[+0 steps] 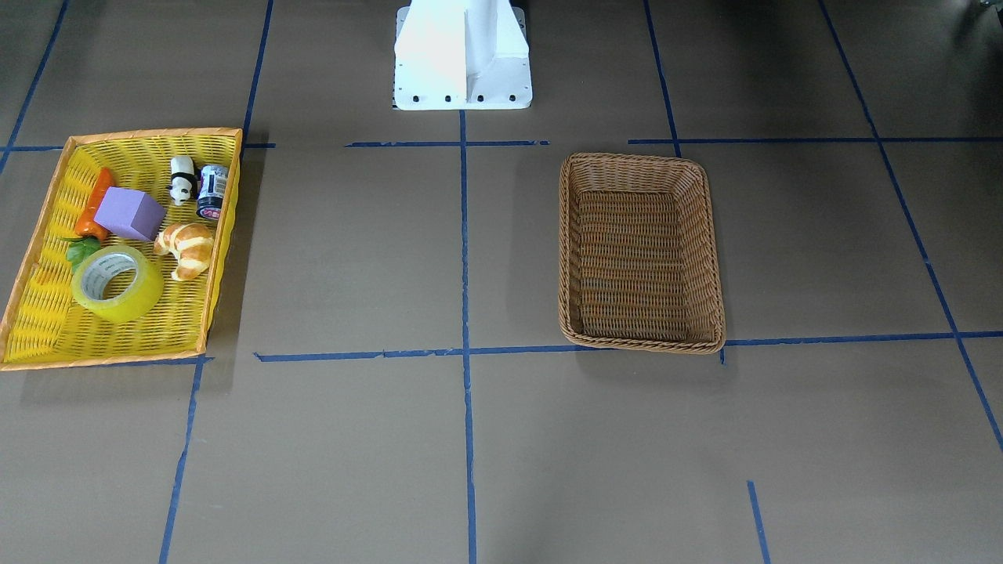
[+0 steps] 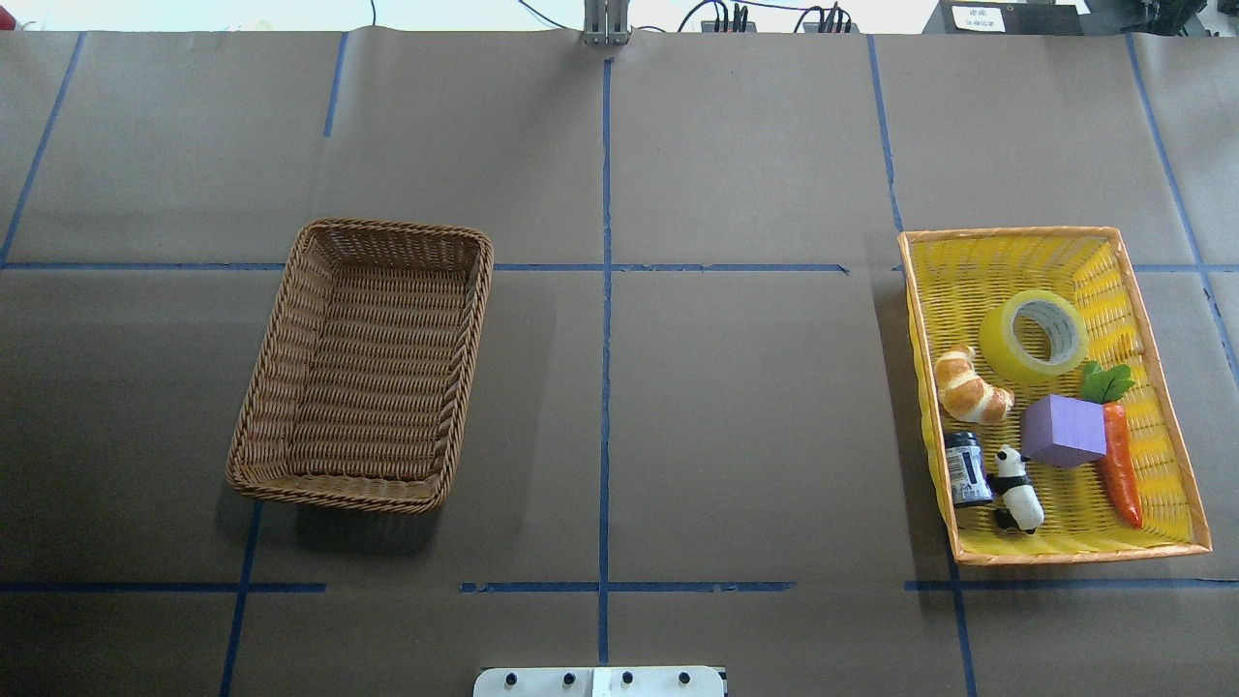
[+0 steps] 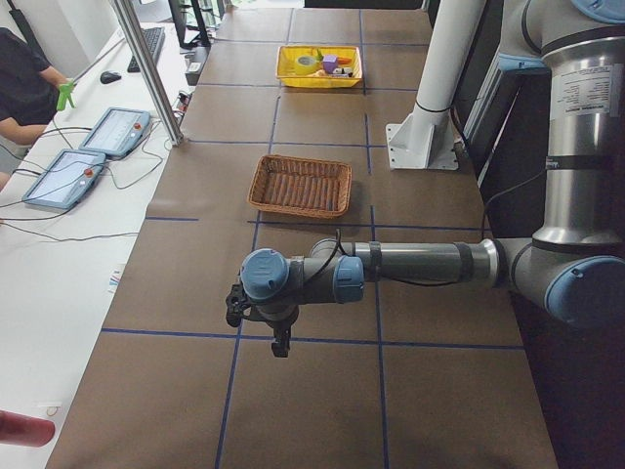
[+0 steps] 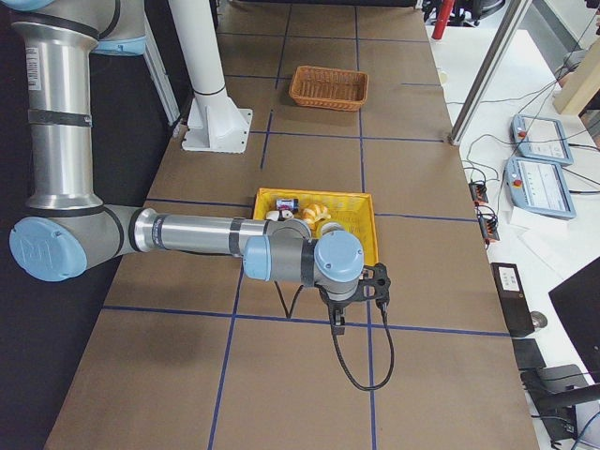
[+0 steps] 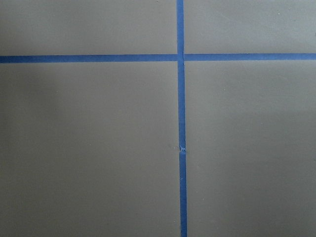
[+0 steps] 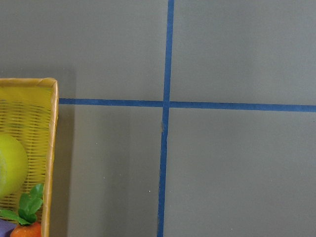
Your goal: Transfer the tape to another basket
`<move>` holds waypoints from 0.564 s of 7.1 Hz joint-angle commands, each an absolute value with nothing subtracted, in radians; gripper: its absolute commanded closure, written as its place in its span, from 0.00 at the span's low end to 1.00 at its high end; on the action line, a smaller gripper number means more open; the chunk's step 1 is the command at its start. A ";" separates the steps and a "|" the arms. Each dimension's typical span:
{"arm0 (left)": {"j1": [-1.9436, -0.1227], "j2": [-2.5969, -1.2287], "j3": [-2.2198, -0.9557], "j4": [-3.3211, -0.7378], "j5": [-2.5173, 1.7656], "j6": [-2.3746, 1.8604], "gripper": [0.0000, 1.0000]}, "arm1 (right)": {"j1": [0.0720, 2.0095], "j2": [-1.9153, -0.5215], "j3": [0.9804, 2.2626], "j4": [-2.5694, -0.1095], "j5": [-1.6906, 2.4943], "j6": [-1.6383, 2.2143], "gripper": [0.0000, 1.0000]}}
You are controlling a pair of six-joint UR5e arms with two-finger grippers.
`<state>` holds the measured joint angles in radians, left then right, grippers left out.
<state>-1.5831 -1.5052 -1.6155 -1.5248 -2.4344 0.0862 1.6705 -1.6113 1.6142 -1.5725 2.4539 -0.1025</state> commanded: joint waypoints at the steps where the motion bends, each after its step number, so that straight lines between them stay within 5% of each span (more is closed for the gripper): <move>1: -1.583 -1.508 -1.615 -1.526 -2.433 0.087 0.00 | 1.671 -1.612 1.615 -1.572 2.454 -0.101 0.00; 4: -1.583 -1.513 -1.615 -1.526 -2.430 0.087 0.00 | 1.671 -1.609 1.615 -1.572 2.454 -0.098 0.00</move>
<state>-1.5831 -1.5112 -1.6153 -1.5262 -2.4310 0.0884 1.6705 -1.6115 1.6152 -1.5723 2.4554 -0.0999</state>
